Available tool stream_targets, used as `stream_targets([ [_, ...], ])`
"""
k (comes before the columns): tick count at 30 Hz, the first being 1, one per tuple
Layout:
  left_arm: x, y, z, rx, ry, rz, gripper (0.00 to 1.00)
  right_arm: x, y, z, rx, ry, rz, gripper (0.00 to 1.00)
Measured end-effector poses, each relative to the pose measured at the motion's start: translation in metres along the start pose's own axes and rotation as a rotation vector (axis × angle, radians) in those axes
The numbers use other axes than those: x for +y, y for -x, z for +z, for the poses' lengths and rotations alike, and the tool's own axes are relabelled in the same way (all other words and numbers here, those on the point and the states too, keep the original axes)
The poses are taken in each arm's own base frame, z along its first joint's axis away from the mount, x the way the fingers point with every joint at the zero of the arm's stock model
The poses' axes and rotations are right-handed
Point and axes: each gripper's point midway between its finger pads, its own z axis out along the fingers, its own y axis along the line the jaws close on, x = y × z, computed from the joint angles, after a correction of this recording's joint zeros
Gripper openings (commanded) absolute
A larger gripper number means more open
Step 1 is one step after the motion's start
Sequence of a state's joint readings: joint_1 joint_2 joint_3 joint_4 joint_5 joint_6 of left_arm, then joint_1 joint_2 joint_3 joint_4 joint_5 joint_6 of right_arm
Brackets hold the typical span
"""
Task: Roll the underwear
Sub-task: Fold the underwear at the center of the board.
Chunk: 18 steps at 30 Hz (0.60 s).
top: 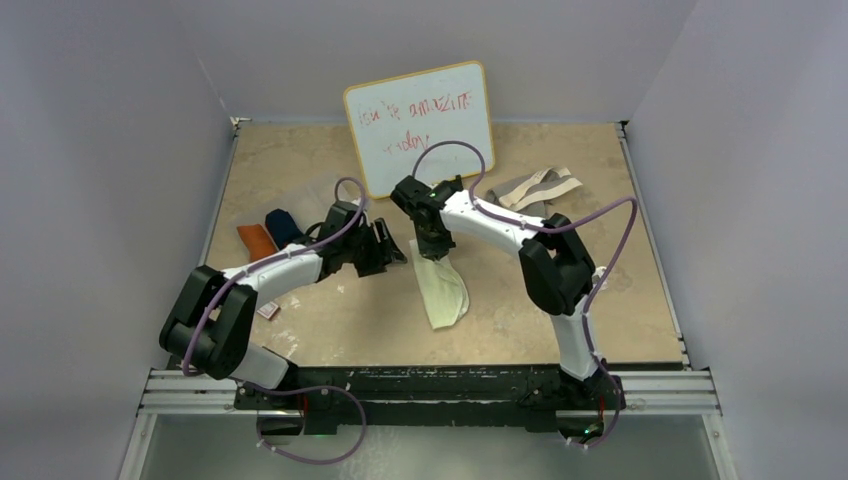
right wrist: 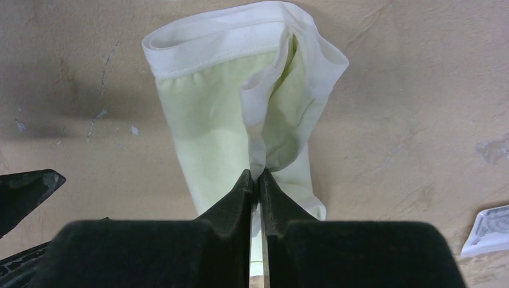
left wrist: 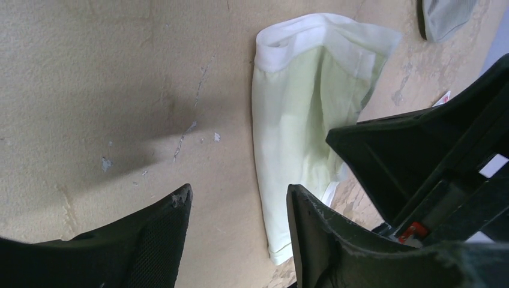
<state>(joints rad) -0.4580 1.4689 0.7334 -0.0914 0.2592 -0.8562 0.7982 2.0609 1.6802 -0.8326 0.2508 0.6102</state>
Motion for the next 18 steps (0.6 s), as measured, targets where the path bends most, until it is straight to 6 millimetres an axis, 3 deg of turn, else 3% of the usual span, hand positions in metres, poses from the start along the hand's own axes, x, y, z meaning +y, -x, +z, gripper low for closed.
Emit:
stream_targets([
  [7,0.000,0.004,-0.001,-0.013,-0.004,-0.045,0.54,0.009,-0.004,0.005,0.013,0.001,-0.018,0.11],
  [12,0.000,0.005,-0.003,-0.021,-0.001,-0.058,0.46,0.014,-0.004,0.006,0.011,0.017,-0.007,0.09],
  [18,0.008,0.010,-0.004,-0.039,0.028,-0.089,0.43,0.017,-0.013,0.019,0.000,0.037,0.004,0.10],
])
